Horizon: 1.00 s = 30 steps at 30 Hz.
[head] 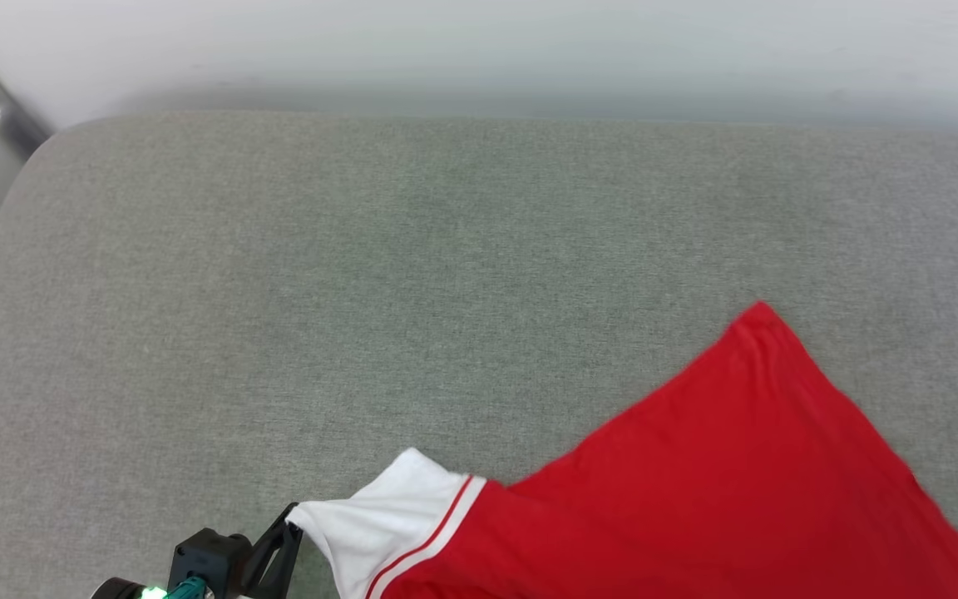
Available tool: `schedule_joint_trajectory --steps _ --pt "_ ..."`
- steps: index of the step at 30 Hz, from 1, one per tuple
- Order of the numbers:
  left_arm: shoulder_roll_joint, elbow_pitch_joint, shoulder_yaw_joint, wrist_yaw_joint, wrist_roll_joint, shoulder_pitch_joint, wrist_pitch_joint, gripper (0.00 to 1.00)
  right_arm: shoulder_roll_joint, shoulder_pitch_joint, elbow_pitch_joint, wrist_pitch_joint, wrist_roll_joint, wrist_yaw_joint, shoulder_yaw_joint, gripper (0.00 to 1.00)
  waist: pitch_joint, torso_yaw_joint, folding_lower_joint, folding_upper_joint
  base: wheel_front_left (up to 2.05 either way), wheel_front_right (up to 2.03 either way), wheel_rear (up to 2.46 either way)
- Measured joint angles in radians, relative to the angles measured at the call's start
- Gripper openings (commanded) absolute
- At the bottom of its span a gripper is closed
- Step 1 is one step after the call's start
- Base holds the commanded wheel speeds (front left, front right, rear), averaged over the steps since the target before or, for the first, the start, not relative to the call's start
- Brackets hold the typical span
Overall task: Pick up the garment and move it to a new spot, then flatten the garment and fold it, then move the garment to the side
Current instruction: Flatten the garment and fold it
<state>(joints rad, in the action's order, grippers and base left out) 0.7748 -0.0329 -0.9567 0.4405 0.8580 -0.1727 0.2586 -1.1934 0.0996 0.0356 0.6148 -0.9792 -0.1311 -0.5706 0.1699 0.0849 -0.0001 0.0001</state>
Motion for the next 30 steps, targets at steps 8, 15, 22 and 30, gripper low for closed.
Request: schedule_joint_trajectory --steps 8,15,22,30 --pt "0.01 -0.004 -0.003 0.001 -0.001 0.002 -0.002 0.0 0.09 0.094 0.021 -0.061 0.019 0.0 0.104 1.0 -0.007 -0.013 0.0 0.0 0.0 0.0 0.0" --pt "0.011 -0.013 -0.012 0.001 -0.009 0.001 -0.011 0.0 0.069 -0.005 -0.069 -0.079 0.08 0.0 0.288 1.0 -0.009 0.001 0.0 0.0 0.0 0.0 0.0" --pt "0.0 -0.017 -0.025 -0.007 -0.03 -0.03 -0.02 0.0 0.065 -0.194 -0.163 0.033 0.141 0.0 0.352 1.0 0.014 0.035 0.0001 0.0 0.0 0.0 0.0" --pt "-0.027 -0.011 -0.033 -0.02 -0.055 -0.078 -0.024 0.0 0.153 -0.464 -0.181 0.255 0.226 0.0 0.202 1.0 0.068 0.085 0.0001 0.0 0.0 0.0 0.0"
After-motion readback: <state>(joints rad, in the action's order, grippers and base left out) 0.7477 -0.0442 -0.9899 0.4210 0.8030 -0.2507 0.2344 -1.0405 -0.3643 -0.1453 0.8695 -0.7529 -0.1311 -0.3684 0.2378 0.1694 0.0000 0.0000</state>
